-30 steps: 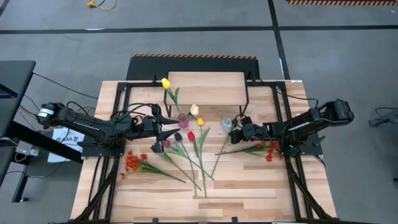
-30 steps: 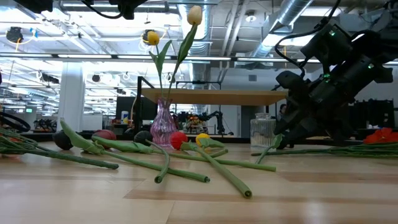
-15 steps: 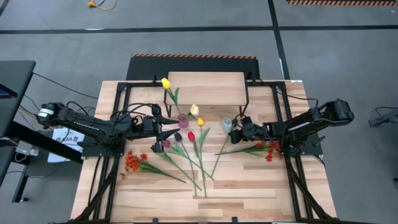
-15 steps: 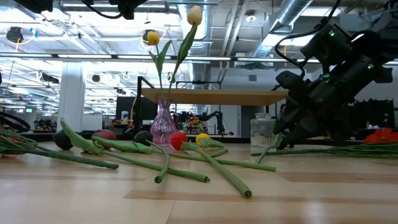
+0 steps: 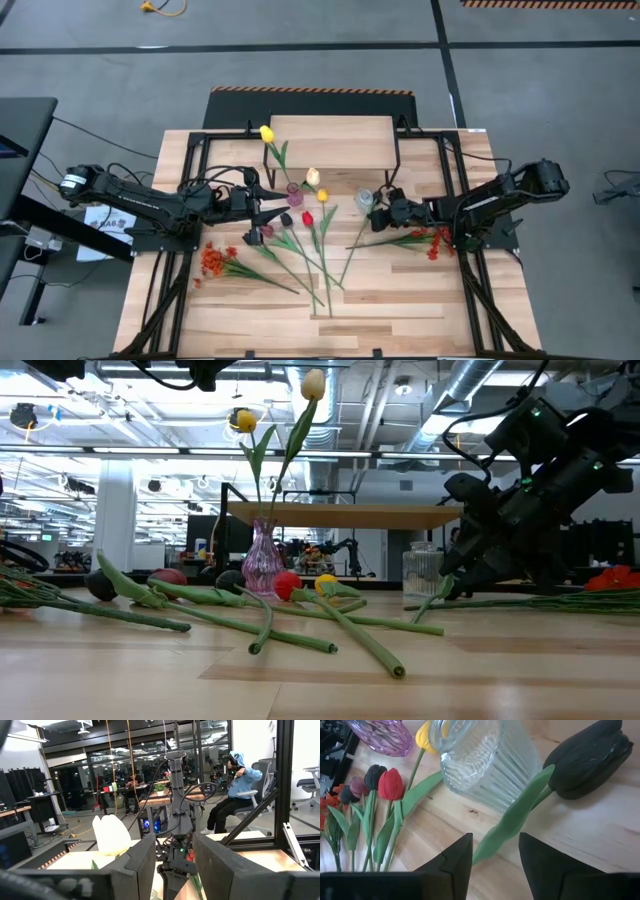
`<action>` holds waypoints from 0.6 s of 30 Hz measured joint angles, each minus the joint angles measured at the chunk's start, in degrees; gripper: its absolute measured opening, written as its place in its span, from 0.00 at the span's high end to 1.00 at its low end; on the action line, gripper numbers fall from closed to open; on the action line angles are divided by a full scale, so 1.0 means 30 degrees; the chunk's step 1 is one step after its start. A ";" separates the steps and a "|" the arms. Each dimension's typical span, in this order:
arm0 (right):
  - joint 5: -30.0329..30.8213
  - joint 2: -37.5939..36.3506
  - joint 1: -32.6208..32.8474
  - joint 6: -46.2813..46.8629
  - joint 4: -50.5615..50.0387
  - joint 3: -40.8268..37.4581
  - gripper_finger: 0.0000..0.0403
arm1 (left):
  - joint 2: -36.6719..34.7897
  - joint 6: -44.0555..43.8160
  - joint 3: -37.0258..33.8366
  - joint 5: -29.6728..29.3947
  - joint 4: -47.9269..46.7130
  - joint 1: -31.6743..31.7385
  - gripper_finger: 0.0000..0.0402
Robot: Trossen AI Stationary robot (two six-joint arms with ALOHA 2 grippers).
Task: Pick and place flowers into a vace then onto a shelf
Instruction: Put the top black tulip into the purple vase
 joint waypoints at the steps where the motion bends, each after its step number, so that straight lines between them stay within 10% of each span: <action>1: -0.0007 0.0000 0.0000 0.0117 0.0007 0.0000 0.61 | 0.0000 0.0001 0.0000 0.0006 0.0000 -0.0002 0.70; 18: -0.1280 0.5275 0.0087 -0.0750 0.0509 0.3392 0.61 | 0.0000 0.0002 0.0000 0.0007 -0.0335 0.0000 0.70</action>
